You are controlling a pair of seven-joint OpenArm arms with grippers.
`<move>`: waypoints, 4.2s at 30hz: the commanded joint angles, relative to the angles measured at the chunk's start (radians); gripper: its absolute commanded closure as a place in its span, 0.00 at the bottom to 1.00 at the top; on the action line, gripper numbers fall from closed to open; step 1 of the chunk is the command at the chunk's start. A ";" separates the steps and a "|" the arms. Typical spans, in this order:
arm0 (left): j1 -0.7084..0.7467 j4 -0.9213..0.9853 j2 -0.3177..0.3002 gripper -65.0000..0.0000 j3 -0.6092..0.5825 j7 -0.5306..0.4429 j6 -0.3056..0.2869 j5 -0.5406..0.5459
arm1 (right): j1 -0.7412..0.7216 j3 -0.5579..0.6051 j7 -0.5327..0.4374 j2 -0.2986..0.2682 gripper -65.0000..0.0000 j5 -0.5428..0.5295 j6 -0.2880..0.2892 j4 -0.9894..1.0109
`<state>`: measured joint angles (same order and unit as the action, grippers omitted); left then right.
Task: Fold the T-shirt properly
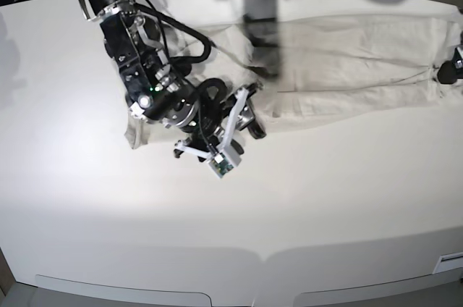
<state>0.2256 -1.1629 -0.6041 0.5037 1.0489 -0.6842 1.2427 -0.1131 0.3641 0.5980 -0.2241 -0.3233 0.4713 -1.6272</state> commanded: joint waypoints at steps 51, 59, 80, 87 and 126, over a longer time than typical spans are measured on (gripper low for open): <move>-0.153 -0.513 0.310 0.37 -0.653 -0.193 0.192 -0.446 | -0.020 -0.485 0.309 -0.106 0.53 -0.267 0.090 -0.124; -0.134 -0.513 0.307 0.37 -0.649 -0.296 0.354 -0.766 | 0.009 -0.655 0.552 -0.237 0.53 -0.526 0.108 -0.097; -0.129 -0.513 0.299 0.37 -0.647 -0.370 0.465 -0.962 | -0.025 -0.652 0.623 -0.335 0.53 -0.684 0.212 0.483; -0.129 -0.513 0.299 0.37 -0.647 -0.370 0.464 -0.962 | -0.024 -0.646 0.626 -0.333 0.53 -0.684 0.227 0.519; -0.129 -0.513 0.298 0.37 -0.647 -0.369 0.464 -0.962 | -0.049 -0.424 0.473 -0.282 1.00 -0.672 0.227 0.556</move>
<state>0.1108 -1.6562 -0.2989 -0.1486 0.7021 -0.2195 0.2771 -0.1410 -0.0513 1.0752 -0.4786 -1.0084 0.7033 -1.0615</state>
